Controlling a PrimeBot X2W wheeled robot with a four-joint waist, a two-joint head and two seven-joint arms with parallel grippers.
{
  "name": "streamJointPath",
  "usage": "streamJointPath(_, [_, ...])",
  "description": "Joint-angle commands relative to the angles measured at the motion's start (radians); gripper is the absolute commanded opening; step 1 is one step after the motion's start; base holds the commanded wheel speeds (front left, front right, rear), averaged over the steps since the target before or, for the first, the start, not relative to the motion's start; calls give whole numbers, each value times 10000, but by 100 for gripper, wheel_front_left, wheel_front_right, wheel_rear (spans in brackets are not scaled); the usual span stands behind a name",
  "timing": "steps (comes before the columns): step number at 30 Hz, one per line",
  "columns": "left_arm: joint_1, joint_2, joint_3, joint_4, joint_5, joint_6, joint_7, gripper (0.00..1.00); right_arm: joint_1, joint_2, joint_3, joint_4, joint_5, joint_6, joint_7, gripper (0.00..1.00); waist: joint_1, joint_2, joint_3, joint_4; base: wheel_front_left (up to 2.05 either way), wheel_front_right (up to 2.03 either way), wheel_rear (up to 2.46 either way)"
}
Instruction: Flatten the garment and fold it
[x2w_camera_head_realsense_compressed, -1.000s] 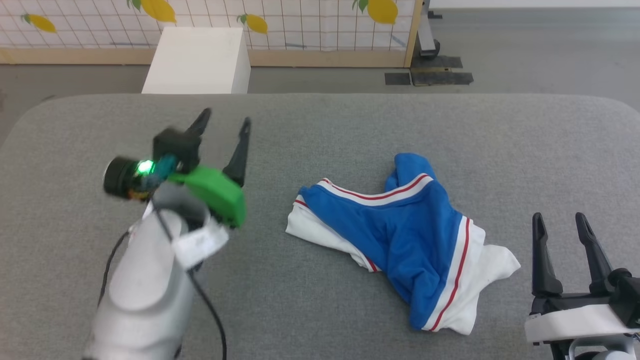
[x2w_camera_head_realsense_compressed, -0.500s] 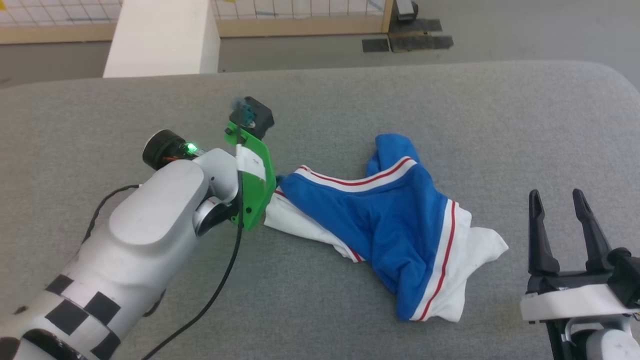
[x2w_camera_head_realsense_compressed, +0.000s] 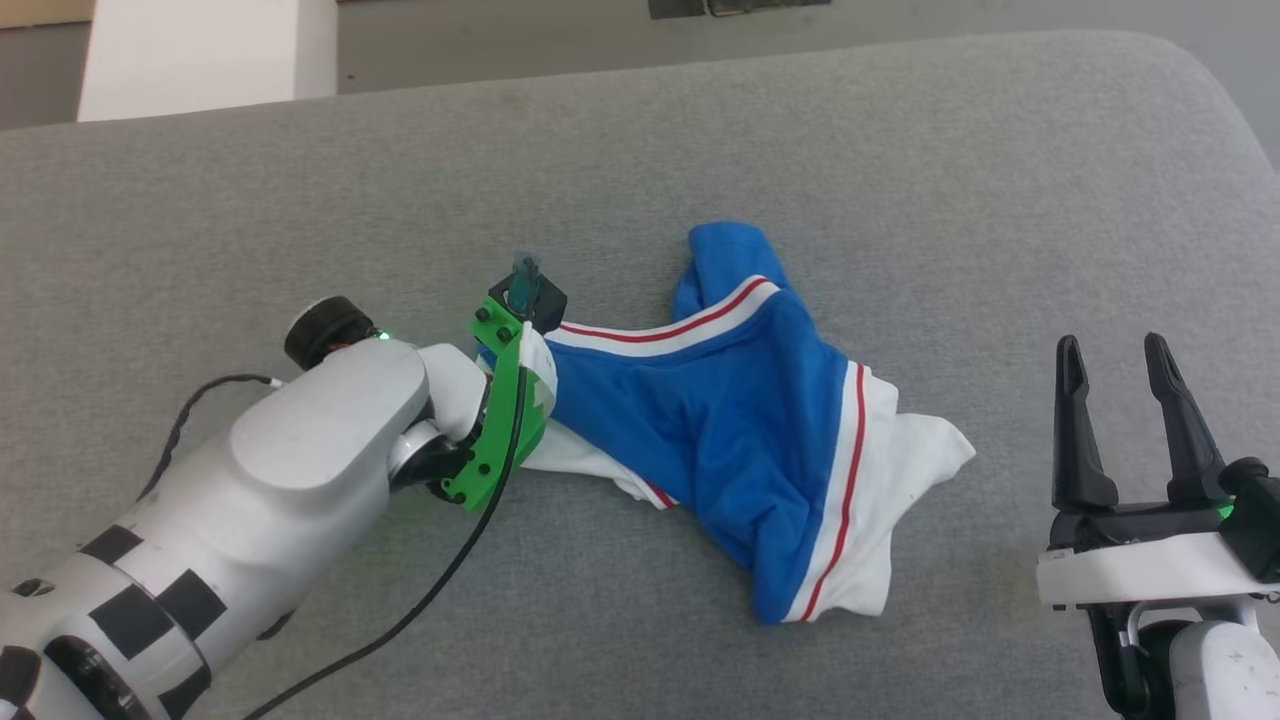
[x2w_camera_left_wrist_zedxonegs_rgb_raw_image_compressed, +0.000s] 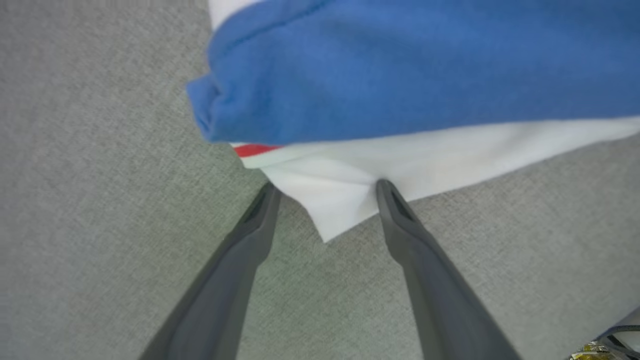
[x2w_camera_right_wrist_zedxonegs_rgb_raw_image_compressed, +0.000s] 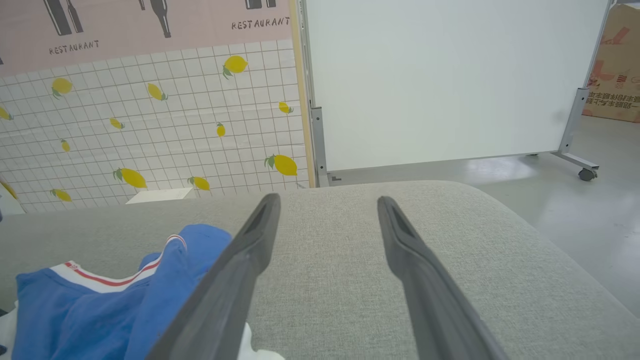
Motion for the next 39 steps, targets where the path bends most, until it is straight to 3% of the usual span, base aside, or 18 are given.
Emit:
streamJointPath(1, [176,77,-206,26,111,-36,134,100,-200,-1,12,24,76,-19,-49,100,-1,0,144,-155,0,0,0])
streamJointPath(3, [284,131,-250,-103,113,-36,140,100,-191,-1,-11,41,76,-19,-49,100,-1,0,105,-133,0,0,0])
streamJointPath(4, [321,146,-260,-200,49,-36,-28,0,-168,-1,-29,53,67,-19,-49,100,-1,0,50,-97,0,0,0])
streamJointPath(9, [467,604,-277,-1188,348,-36,-1238,0,10,-1,-60,125,10,-19,-49,100,-1,0,-397,194,0,0,0])
streamJointPath(16, [639,1925,-108,-1876,-1009,-36,-3032,0,499,-1,-134,226,-126,-19,-49,100,-1,0,-1260,862,0,0,0])
streamJointPath(23, [1269,3362,-26,-1518,-1450,121,-3277,0,763,-1,-93,218,-179,-19,-49,100,-1,0,-1553,1375,0,0,0])
streamJointPath(27, [1952,3690,-28,-917,-1750,381,-3286,0,817,-1,10,260,-176,-19,-49,100,-1,0,-1555,1409,0,0,0])
streamJointPath(31, [2582,3474,87,-257,-2134,603,-3735,0,874,-1,6,342,-230,-19,-49,100,-1,0,-1595,1446,0,0,0])
streamJointPath(33, [2694,3266,221,-77,-2139,711,-4267,100,904,-1,-45,375,-296,-19,-49,100,-1,0,-1695,1517,0,0,0])
streamJointPath(39, [2896,2969,761,-134,-1664,1144,-6805,100,797,-1,-101,265,-787,-19,-49,100,-1,0,-2142,1663,0,0,0])
